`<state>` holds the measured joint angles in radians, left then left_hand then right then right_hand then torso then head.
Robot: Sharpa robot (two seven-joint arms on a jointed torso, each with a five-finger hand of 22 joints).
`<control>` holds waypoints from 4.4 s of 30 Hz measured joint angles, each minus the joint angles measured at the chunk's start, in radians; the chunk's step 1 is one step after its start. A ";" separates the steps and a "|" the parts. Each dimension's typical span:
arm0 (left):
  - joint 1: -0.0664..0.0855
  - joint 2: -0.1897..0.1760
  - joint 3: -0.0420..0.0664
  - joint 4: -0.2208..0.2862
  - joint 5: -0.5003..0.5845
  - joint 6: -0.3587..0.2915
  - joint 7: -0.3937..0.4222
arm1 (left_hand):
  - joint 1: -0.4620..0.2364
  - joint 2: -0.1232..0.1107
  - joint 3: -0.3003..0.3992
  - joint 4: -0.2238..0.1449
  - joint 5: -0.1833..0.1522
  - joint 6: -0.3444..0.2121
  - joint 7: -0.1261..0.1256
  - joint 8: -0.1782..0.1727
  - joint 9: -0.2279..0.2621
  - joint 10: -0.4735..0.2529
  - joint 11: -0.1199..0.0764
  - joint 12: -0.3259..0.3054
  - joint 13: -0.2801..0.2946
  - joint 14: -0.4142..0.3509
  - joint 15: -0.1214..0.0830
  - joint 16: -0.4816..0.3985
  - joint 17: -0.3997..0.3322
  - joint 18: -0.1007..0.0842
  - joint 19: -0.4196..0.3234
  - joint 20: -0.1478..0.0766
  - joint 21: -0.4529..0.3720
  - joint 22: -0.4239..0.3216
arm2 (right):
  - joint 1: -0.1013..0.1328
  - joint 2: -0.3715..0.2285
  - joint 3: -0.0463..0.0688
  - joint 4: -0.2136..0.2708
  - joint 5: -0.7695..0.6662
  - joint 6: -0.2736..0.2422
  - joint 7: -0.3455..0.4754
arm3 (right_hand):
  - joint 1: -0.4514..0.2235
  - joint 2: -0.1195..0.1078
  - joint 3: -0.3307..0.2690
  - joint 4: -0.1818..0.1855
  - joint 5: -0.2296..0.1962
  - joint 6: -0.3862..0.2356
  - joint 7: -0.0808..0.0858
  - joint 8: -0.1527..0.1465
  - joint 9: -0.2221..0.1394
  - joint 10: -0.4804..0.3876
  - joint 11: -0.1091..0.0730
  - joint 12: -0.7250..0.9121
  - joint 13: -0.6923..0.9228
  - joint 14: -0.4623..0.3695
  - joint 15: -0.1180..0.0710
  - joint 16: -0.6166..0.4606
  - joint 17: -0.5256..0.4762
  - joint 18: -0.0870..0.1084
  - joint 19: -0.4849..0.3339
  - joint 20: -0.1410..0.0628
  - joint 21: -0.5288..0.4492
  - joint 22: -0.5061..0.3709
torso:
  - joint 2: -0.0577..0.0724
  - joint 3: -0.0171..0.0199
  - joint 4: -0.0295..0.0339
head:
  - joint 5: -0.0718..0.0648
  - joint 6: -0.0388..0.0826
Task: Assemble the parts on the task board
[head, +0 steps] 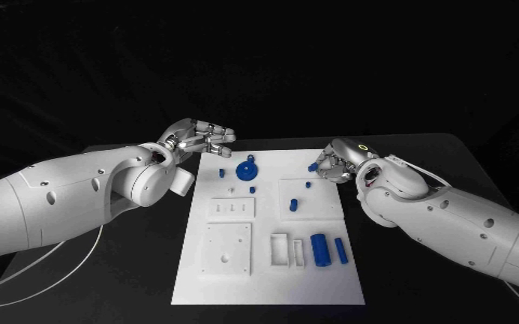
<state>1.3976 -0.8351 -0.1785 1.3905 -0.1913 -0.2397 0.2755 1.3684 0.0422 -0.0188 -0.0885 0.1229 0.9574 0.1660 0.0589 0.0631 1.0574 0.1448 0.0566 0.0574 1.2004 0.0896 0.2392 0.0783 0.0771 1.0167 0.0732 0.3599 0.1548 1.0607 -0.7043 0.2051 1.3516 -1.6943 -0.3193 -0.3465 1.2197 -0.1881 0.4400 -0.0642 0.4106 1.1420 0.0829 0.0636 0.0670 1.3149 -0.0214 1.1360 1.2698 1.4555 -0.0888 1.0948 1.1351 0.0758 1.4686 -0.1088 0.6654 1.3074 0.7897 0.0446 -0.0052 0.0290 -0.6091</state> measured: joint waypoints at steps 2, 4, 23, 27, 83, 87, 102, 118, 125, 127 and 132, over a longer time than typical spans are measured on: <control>0.000 0.000 0.000 0.000 0.000 0.001 -0.001 | 0.000 0.000 0.000 0.000 0.000 0.000 0.000 0.000 0.000 0.000 0.000 0.000 0.000 0.000 0.000 0.000 0.000 0.000 0.000 0.000 0.000 0.000 | 0.000 0.001 0.000 0.000 0.001 0.003 0.001 | 0.000 0.000 -0.004 -0.004 0.004 -0.008 0.001 0.000 -0.001 0.000 0.000 0.000 -0.001 0.000 0.000 0.000 0.000 0.000 0.000 0.000 0.000 0.000 | 0.000 0.0000 -0.0001 | 0.000 0.000; 0.000 0.000 0.000 0.000 -0.001 0.001 -0.001 | 0.000 0.000 0.000 0.000 0.000 0.000 0.000 0.000 0.000 0.000 0.000 0.000 0.000 0.000 0.000 0.000 0.000 0.000 0.000 0.000 0.000 0.000 | 0.000 0.001 0.000 0.001 0.001 0.005 0.003 | -0.002 -0.002 -0.005 -0.005 0.007 -0.008 0.001 0.000 0.000 0.000 0.000 0.000 -0.001 0.000 0.000 0.000 0.000 0.000 0.000 0.000 0.000 0.000 | 0.000 0.0000 0.0000 | -0.001 -0.001; 0.000 0.001 0.000 -0.001 -0.003 0.003 -0.005 | 0.008 0.008 0.012 -0.017 0.071 0.000 0.000 0.000 0.000 -0.004 -0.004 0.000 0.000 0.000 0.000 -0.004 -0.001 0.000 -0.004 -0.004 0.008 0.003 | 0.000 0.009 0.000 0.004 0.010 0.030 0.011 | -0.055 0.003 0.212 -0.158 0.276 -0.090 0.007 0.000 -0.004 -0.007 0.000 -0.006 -0.009 -0.004 -0.004 0.000 0.005 0.000 -0.001 -0.001 0.032 0.000 | 0.000 0.0006 -0.0004 | 0.001 -0.002; 0.000 0.001 0.000 -0.001 -0.004 0.004 -0.006 | 0.008 0.008 0.012 -0.017 0.071 0.000 0.000 0.000 0.000 -0.004 -0.004 0.000 0.000 0.000 0.000 -0.004 -0.001 0.000 -0.004 -0.004 0.008 0.003 | 0.000 0.013 0.000 0.002 0.012 0.032 0.012 | -0.055 0.003 0.220 -0.167 0.296 -0.103 0.003 0.000 -0.003 -0.007 -0.008 -0.011 -0.009 -0.004 -0.004 0.000 0.006 0.000 -0.004 -0.004 0.036 0.000 | 0.000 0.0002 -0.0003 | 0.000 -0.002; 0.000 -0.001 0.000 -0.001 -0.006 0.004 -0.009 | 0.008 0.008 0.025 -0.036 0.070 0.000 0.000 0.000 0.000 -0.004 -0.004 0.000 0.000 0.000 0.000 -0.004 -0.001 0.000 -0.021 0.000 0.039 0.024 | 0.000 -0.026 0.000 0.051 0.021 0.062 -0.034 | -0.088 0.020 0.274 -0.184 0.312 -0.044 0.013 0.000 -0.003 -0.002 -0.002 -0.007 0.000 -0.009 -0.006 0.000 0.017 0.000 -0.004 -0.011 0.074 0.001 | 0.001 0.0002 0.0000 | 0.002 -0.002; 0.000 -0.001 0.000 -0.001 -0.006 0.004 -0.009 | 0.008 0.008 0.025 -0.036 0.070 0.000 0.000 0.000 0.000 -0.004 -0.004 0.000 0.000 0.000 0.000 -0.004 -0.001 0.000 -0.021 0.000 0.039 0.024 | 0.000 -0.024 0.000 0.049 0.022 0.063 -0.034 | -0.089 0.020 0.274 -0.185 0.312 -0.044 0.013 0.000 -0.003 -0.002 -0.002 -0.007 0.000 -0.009 -0.006 0.000 0.017 0.000 -0.004 -0.011 0.074 0.001 | 0.001 0.0003 0.0002 | 0.002 -0.002; 0.000 0.000 0.000 -0.002 -0.006 0.004 -0.009 | 0.008 0.008 0.025 -0.036 0.070 0.000 0.000 0.000 0.000 -0.004 -0.004 0.000 0.000 0.000 0.000 -0.004 -0.001 0.000 -0.021 0.000 0.039 0.024 | 0.000 0.002 0.000 0.030 0.023 0.060 -0.031 | -0.100 0.024 0.303 -0.189 0.309 -0.054 0.004 0.000 -0.003 -0.002 -0.002 -0.007 0.000 -0.009 -0.005 0.000 0.017 0.000 -0.004 -0.011 0.078 0.000 | 0.001 0.0000 0.0006 | 0.004 -0.002; 0.000 0.002 0.000 -0.005 -0.006 0.005 -0.009 | 0.008 0.008 0.028 -0.039 0.070 0.000 0.000 0.000 0.000 -0.003 -0.004 0.000 0.000 0.000 0.000 -0.004 -0.001 0.000 -0.027 -0.006 0.046 0.031 | 0.003 0.019 0.000 0.028 0.023 0.055 -0.026 | -0.102 0.024 0.315 -0.190 0.302 -0.054 0.003 0.000 -0.003 -0.005 -0.005 -0.007 0.000 -0.009 -0.005 0.000 0.017 0.000 -0.004 -0.011 0.084 0.000 | 0.001 -0.0004 0.0006 | 0.007 -0.003; 0.000 0.002 0.000 -0.006 -0.006 0.005 -0.010 | 0.008 0.008 0.025 -0.042 0.070 0.000 0.000 0.000 0.000 -0.004 -0.004 0.000 0.000 0.000 0.000 -0.004 -0.001 0.000 -0.030 -0.002 0.046 0.032 | 0.006 0.026 0.000 0.028 0.023 0.055 -0.022 | -0.102 0.024 0.315 -0.190 0.302 -0.057 0.000 0.000 -0.003 -0.005 -0.005 -0.007 0.000 -0.009 -0.005 0.000 0.017 0.000 -0.004 -0.011 0.084 0.000 | 0.001 -0.0004 0.0013 | 0.009 -0.003; 0.000 0.002 0.000 -0.006 -0.007 0.005 -0.010 | 0.008 0.008 0.029 -0.046 0.070 0.000 0.000 0.000 0.000 -0.004 -0.004 0.000 0.000 0.000 0.000 -0.004 -0.001 0.000 -0.030 -0.002 0.046 0.033 | 0.007 0.027 0.000 0.028 0.023 0.055 -0.021 | -0.102 0.024 0.315 -0.190 0.302 -0.057 0.000 0.000 -0.003 -0.005 -0.005 -0.007 0.000 -0.009 -0.005 0.000 0.017 0.000 -0.004 -0.011 0.084 0.000 | 0.000 -0.0004 0.0013 | 0.009 -0.003; 0.000 0.003 0.000 -0.007 -0.007 0.005 -0.010 | 0.008 0.008 0.029 -0.046 0.070 0.000 0.000 0.000 0.000 -0.004 -0.004 0.000 0.000 0.000 0.000 -0.004 -0.001 0.000 -0.030 -0.002 0.046 0.033 | 0.008 0.028 0.000 0.028 0.023 0.055 -0.018 | -0.102 0.024 0.318 -0.193 0.302 -0.057 0.000 0.000 -0.003 -0.005 -0.005 -0.007 0.000 -0.005 -0.009 0.000 0.017 0.000 -0.004 -0.011 0.084 0.000 | 0.000 0.0001 0.0000 | 0.011 -0.004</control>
<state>1.3975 -0.8325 -0.1787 1.3839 -0.1979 -0.2349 0.2657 1.3763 0.0501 0.0102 -0.1340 0.1933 0.9574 0.1660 0.0589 0.0631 1.0539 0.1412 0.0565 0.0574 1.2004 0.0896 0.2354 0.0773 0.0770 0.9862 0.0713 0.4059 0.1882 1.0689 -0.6765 0.2052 1.3793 -1.6710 -0.2643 -0.3649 1.1173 -0.1645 0.7579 -0.2567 0.7126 1.0849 0.0830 0.0636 0.0640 1.3096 -0.0268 1.1290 1.2696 1.4500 -0.0974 1.0949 1.1516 0.0763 1.4649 -0.1195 0.7493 1.3076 0.7901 0.0447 -0.0052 0.0400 -0.6129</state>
